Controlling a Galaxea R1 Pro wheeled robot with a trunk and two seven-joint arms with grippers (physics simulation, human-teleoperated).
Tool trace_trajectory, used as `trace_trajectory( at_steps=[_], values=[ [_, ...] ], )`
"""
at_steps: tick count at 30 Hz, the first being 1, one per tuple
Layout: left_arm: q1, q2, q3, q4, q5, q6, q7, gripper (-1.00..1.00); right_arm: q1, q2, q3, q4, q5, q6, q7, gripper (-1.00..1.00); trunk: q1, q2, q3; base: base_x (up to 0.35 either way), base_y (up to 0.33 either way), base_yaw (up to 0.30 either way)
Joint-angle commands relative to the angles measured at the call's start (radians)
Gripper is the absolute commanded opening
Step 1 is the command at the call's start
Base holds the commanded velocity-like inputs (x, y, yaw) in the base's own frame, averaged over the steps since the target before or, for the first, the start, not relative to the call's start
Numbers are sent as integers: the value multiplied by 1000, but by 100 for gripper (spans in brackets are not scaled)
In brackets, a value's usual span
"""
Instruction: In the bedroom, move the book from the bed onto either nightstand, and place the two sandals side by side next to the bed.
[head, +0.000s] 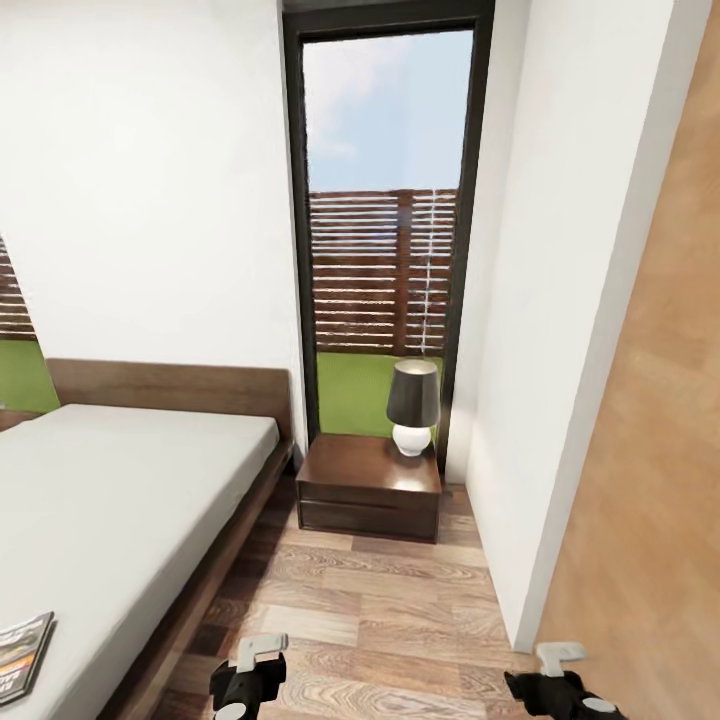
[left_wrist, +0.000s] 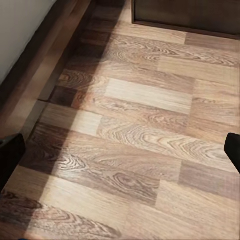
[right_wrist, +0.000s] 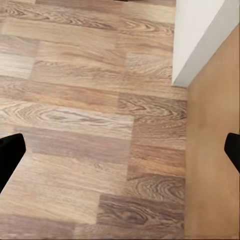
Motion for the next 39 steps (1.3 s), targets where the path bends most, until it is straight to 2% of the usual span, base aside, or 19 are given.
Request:
trace_trajectory(
  at_steps=[1,4,8,11,17,21,28,39],
  values=[
    [-1,1,-8,0,11,-5,7,100,-1,8,13,1,-1,12,-6,100,-4,6,2,5,0,0],
    [-1,1,-9,0,11,-4,5,100,-1,28,30,-4,21,65,-37,100,-15,27,11,3,0,0],
    [-1,1,-9,0,12,-3,4,100,-1,38,38,-8,32,104,-54,100,-31,55,24,1,0,0],
    [-1,1,-9,0,12,-2,3,100,-1,46,40,-9,34,114,-59,100,-42,76,33,0,0,0],
    [-1,1,-11,0,12,1,1,100,-3,87,40,-11,35,138,-63,100,-65,118,52,0,0,0],
    [-1,1,-11,0,12,3,1,100,-4,100,39,-12,35,140,-63,100,-81,146,65,0,0,0],
    [-1,1,-10,0,12,3,1,100,-4,105,37,-13,32,134,-60,100,-107,195,87,0,-65,0],
    [-1,1,-9,0,11,-1,1,100,-4,106,38,-12,29,114,-53,100,-150,272,121,0,-224,0]
  ],
)
